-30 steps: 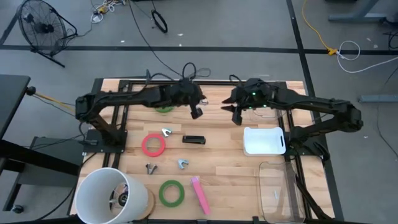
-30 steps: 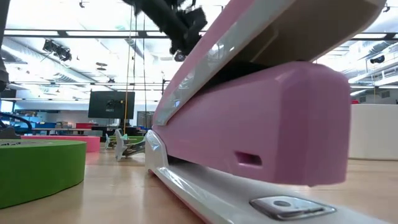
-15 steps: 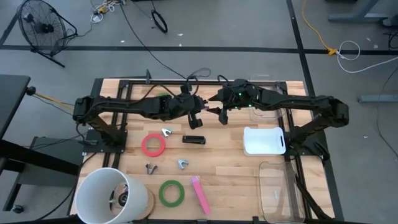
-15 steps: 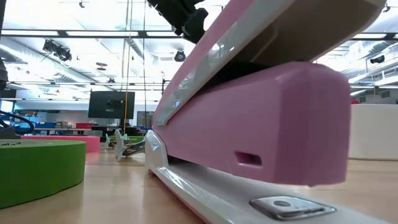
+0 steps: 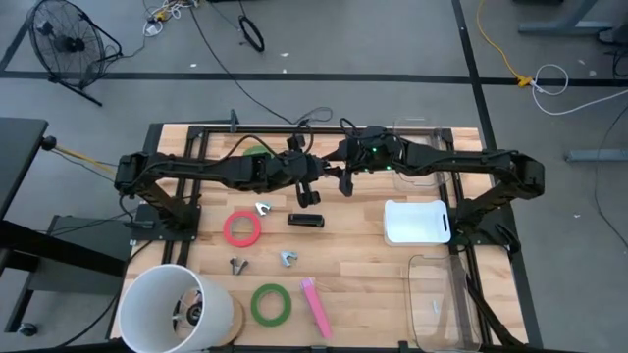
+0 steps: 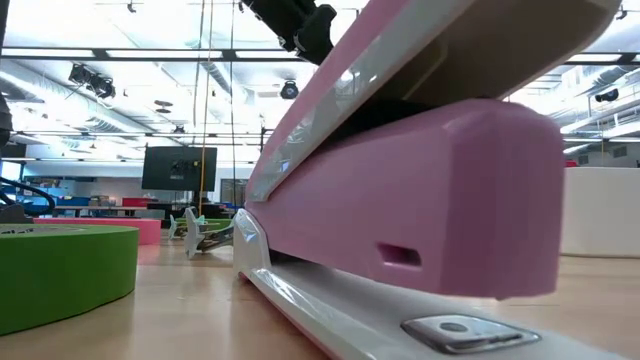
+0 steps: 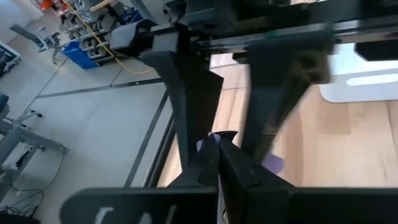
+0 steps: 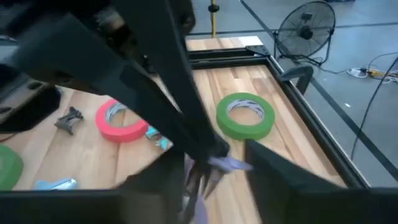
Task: Pick and place Stapler, Stapler remover, tape
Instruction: Put the purple staple remover into the white bin
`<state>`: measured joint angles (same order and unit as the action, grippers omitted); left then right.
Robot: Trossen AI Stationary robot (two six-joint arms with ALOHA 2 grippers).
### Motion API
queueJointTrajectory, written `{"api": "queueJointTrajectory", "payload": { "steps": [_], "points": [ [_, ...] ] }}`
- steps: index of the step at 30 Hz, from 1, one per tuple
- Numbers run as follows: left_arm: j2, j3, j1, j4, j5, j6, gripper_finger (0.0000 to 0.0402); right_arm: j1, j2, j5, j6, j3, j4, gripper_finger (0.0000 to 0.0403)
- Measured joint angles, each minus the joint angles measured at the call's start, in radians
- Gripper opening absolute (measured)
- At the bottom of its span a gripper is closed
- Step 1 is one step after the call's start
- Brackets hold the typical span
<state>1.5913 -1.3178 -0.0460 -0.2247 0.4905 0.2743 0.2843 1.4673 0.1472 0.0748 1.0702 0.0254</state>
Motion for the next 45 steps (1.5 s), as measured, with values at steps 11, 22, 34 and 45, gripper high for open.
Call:
{"api": "queueJointTrajectory", "payload": {
  "steps": [11,22,34,45],
  "points": [
    [0.000,0.000,-0.003,0.003,0.008,-0.001,0.0017,0.000,0.000,0.002,0.017,0.000,0.023,0.0009],
    [-0.065,0.000,0.060,-0.018,0.195,0.040,0.0048,0.008,-0.103,-0.061,0.039,0.000,0.214,0.0004],
    [-0.120,0.000,0.074,-0.554,0.206,-0.264,0.0053,-0.006,-0.325,-0.208,-0.140,0.000,0.908,0.0004],
    [-0.120,0.000,0.063,-0.791,0.220,-0.474,0.0053,-0.147,-0.474,-0.210,-0.435,-0.127,1.173,0.0004]
  ]
}}
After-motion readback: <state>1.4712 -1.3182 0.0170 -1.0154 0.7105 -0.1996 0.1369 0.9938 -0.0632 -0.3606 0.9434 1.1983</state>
